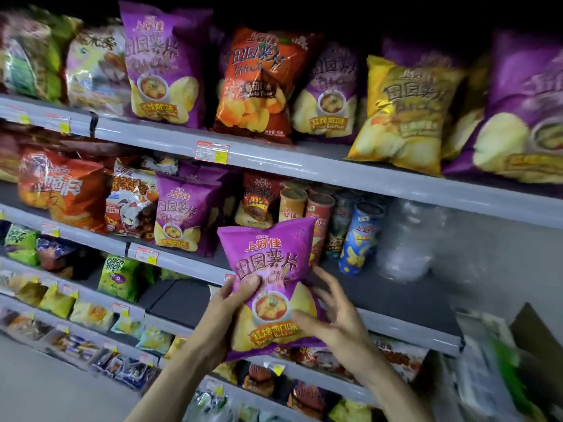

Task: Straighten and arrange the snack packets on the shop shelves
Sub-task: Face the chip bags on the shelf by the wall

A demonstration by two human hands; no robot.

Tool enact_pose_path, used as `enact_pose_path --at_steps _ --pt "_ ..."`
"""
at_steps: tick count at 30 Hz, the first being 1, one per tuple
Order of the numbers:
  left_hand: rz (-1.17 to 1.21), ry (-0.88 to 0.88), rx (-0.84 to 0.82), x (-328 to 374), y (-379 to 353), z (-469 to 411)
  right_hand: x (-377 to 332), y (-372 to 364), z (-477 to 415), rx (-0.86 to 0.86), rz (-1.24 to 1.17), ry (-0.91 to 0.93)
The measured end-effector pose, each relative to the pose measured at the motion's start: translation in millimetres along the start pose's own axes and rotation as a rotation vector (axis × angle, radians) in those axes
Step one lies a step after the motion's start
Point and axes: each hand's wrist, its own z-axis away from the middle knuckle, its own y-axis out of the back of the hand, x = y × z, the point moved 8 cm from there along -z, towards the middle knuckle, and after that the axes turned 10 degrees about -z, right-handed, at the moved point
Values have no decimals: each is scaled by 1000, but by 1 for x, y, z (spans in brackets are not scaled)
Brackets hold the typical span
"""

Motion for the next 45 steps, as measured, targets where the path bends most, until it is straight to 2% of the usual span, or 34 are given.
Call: enact_pose_path --at_steps 4,9,15,20,24,27,32,34,40,42,45 --pt "-123 -101 37 11 -31 31 -26 8 27 -35 10 -68" --pt "-234 -253 48 51 -52 59 -73 7 43 -61 -76 9" --pt "-311 -441 -5 132 -76 60 -139 15 24 98 -167 178" --pt "-371 -583 -97 202 -90 46 -195 13 0 181 -135 342" --pt "-421 -704 -185 259 -103 28 -247 12 -20 267 -77 541" --pt "-440 -722 -206 297 -107 -1 -280 14 -44 387 -53 625" --pt "-577 -659 -268 326 -111 -55 -303 21 -85 590 228 642" --pt "-633 -645 -289 330 -113 -71 -304 27 -97 644 261 635" --pt "-726 -732 -227 347 -110 -109 -308 25 -122 751 316 648" --pt "-727 -776 -166 356 -105 -114 -312 18 -128 758 364 664" --pt "-690 -788 -173 360 -101 -125 -314 13 -135 761 413 681"
